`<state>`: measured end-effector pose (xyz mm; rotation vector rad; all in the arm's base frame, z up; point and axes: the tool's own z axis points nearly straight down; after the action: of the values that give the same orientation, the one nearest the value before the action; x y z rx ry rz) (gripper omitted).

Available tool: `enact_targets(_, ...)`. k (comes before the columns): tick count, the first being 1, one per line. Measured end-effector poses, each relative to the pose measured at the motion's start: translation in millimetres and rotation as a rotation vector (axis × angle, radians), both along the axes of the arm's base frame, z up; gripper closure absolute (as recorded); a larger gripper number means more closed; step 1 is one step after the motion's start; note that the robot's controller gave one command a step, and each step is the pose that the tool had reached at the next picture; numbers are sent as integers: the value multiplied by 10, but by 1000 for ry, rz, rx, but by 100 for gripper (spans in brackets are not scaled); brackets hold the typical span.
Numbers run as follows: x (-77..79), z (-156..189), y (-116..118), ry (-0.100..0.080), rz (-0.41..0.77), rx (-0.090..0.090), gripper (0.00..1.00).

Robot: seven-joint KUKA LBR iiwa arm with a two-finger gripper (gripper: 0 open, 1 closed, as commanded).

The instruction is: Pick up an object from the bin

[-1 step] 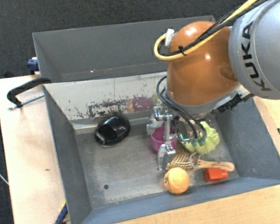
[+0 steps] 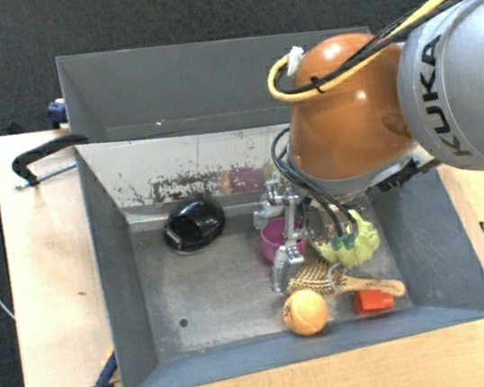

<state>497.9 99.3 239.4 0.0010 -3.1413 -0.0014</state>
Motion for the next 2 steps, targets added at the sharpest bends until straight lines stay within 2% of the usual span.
enact_targets(1, 66, -672, -559, -6, 86, 0, 0)
enact_targets(2, 121, -849, -891, -4, -172, 1, 0)
